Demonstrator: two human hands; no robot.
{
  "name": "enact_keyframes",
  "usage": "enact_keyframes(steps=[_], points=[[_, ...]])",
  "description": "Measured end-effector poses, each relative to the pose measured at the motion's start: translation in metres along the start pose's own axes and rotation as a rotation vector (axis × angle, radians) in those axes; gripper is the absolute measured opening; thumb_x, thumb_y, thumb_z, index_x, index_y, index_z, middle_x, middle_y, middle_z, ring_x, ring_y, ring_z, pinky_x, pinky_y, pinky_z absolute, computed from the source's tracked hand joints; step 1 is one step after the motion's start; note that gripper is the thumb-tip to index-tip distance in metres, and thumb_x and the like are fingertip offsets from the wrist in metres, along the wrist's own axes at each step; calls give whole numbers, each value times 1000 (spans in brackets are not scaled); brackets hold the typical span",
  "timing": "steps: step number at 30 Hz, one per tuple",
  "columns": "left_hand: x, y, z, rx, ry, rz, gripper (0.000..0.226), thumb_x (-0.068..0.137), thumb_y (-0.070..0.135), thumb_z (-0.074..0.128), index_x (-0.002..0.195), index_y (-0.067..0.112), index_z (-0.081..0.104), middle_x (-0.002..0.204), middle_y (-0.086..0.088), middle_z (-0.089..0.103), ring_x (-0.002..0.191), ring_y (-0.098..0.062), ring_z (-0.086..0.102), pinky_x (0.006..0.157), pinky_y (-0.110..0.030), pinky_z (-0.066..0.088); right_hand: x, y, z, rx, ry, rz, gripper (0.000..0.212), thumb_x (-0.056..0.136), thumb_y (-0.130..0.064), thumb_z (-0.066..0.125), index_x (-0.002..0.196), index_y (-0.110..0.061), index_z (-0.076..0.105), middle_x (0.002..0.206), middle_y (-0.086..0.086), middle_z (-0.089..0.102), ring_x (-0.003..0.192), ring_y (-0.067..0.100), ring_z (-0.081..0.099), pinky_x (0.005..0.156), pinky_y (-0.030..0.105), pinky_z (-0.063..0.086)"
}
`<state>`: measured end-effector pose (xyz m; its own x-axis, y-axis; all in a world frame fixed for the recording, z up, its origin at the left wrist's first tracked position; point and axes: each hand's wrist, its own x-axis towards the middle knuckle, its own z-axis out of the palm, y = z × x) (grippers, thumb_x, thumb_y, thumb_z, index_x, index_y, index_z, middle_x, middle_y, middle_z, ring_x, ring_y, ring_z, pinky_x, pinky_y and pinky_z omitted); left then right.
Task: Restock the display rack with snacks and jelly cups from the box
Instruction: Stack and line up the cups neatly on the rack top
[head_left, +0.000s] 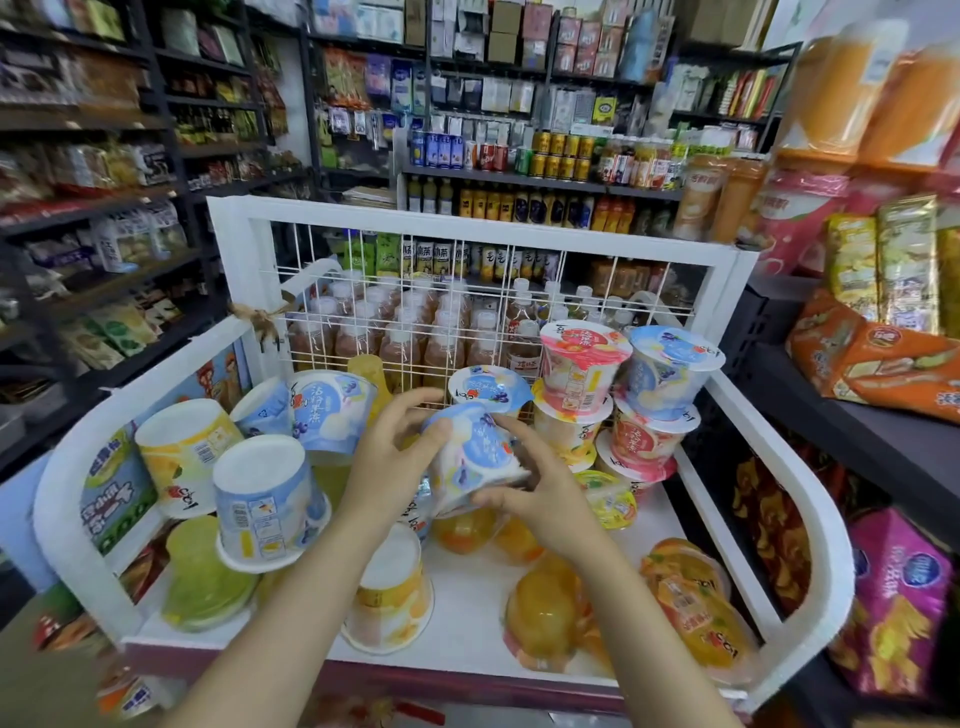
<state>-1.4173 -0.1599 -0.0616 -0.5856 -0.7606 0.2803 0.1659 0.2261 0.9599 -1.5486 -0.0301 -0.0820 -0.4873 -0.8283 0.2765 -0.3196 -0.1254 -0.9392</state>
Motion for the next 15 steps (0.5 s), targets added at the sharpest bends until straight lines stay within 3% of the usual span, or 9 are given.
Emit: enact_keyframes(steps=[2, 3, 5, 7, 11, 15], points=[[1, -2, -3, 16, -127, -6, 34, 86, 45, 71, 118, 51, 61, 115, 11, 68, 108, -5, 63, 87, -21, 51, 0, -4, -3, 48, 139, 25, 49, 79, -10, 81, 121, -25, 59, 116, -3, 65, 96, 10, 68, 69, 25, 58], [2, -4, -4, 43, -184, -11, 45, 79, 57, 71, 122, 55, 58, 124, 14, 64, 116, -6, 60, 95, -29, 51, 2, -6, -5, 67, 216, 42, 36, 84, -12, 77, 113, -23, 59, 112, 0, 65, 90, 6, 69, 64, 26, 58], [1, -8, -4, 62, -254, -27, 62, 68, 65, 74, 127, 58, 55, 136, 16, 57, 126, -8, 54, 100, -42, 51, 5, -9, -9, 84, 329, 49, 23, 88, -15, 73, 105, -20, 58, 109, 2, 65, 87, 9, 70, 63, 30, 60], [0, -9, -1, 54, -239, -24, 73, 61, 61, 80, 129, 60, 51, 140, 14, 54, 127, -5, 52, 99, -41, 53, 9, -12, -9, 102, 388, 19, 28, 87, -12, 74, 108, -19, 56, 109, 2, 64, 91, 16, 71, 67, 30, 60], [10, -9, 2, 86, -176, 11, 75, 58, 61, 81, 120, 76, 42, 147, 19, 44, 132, -6, 47, 103, -43, 50, 9, -21, -7, 92, 412, -109, 32, 89, -6, 71, 115, -16, 56, 113, 2, 62, 83, 7, 66, 73, 27, 57], [31, -6, 8, 51, -155, 41, 67, 69, 59, 76, 125, 73, 41, 146, 21, 46, 128, -15, 54, 98, -49, 53, 16, -25, -7, -10, 386, -224, 26, 92, -13, 68, 115, -25, 65, 124, 1, 63, 107, 9, 63, 90, 27, 53]])
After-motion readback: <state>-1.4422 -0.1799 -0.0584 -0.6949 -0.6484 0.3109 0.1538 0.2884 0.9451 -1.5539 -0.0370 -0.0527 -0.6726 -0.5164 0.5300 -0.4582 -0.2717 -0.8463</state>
